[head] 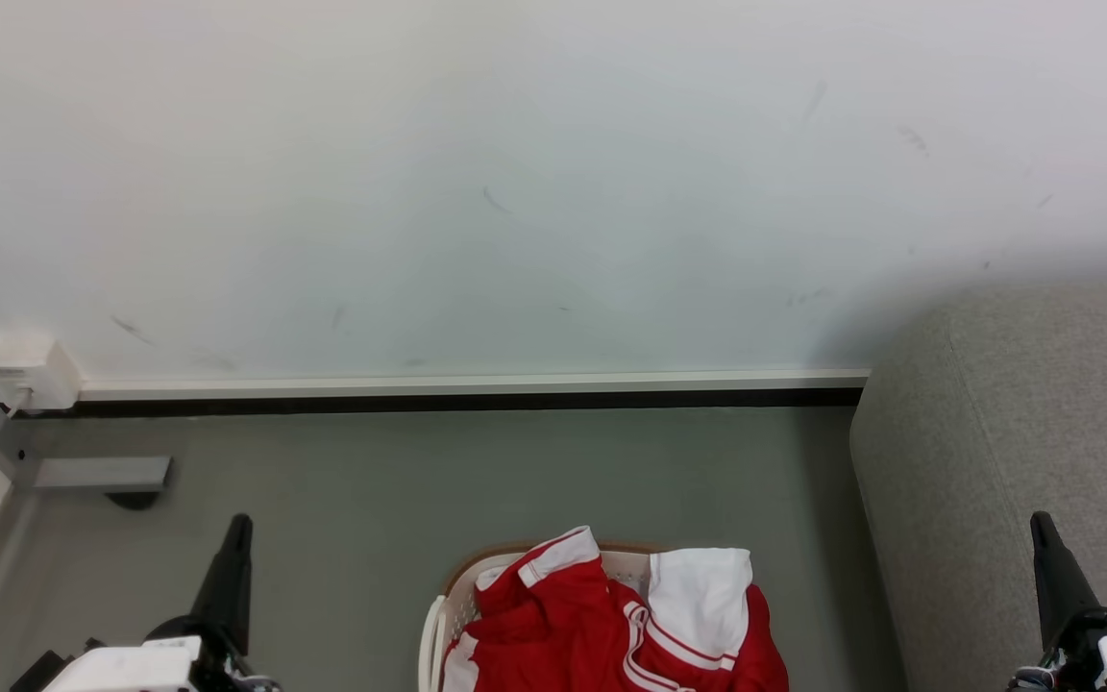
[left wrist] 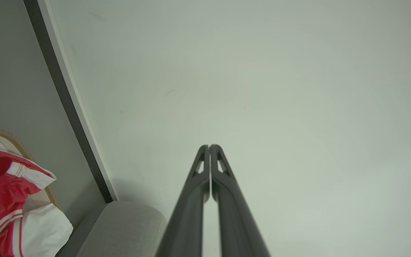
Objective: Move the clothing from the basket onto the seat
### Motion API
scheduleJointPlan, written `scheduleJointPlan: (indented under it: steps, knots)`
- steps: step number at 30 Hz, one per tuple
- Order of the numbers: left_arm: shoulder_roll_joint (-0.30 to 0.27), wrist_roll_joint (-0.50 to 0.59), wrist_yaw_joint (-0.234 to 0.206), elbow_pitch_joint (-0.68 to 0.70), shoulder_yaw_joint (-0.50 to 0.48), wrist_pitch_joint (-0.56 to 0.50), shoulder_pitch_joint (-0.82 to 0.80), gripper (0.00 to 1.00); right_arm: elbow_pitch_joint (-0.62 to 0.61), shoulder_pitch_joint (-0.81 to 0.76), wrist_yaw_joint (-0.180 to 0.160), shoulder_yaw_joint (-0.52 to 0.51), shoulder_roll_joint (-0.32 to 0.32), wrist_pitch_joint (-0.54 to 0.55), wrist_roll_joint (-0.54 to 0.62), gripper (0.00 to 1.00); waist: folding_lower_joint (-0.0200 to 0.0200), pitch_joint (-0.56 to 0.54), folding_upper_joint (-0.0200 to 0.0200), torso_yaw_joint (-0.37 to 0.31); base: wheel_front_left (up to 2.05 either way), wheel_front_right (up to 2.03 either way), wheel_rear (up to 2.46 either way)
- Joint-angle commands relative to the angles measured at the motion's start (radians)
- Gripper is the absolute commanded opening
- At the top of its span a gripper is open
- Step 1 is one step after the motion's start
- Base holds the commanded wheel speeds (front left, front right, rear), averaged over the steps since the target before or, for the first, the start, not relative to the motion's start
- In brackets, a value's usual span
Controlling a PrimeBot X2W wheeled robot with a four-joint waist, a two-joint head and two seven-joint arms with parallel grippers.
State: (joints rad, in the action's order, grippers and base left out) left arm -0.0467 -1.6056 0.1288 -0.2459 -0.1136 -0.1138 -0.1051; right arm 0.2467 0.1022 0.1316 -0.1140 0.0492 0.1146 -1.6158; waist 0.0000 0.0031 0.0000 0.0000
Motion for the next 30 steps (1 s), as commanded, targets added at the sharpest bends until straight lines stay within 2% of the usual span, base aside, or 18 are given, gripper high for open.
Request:
scheduleJointPlan:
  steps: [1, 30]
  knots:
    - [-0.007, -0.014, 0.004, 0.003, -0.001, -0.004, -0.008, 0.00, -0.004, 0.013, -0.002, -0.003, 0.001, 0.001, 0.006, 0.00, 0.0000, 0.000, 0.0000, 0.000, 0.00, 0.00, 0.00]
    - [-0.007, -0.014, 0.004, 0.003, -0.001, -0.003, -0.008, 0.00, -0.004, 0.013, -0.002, -0.003, 0.001, 0.001, 0.006, 0.00, 0.0000, 0.000, 0.0000, 0.000, 0.00, 0.00, 0.00]
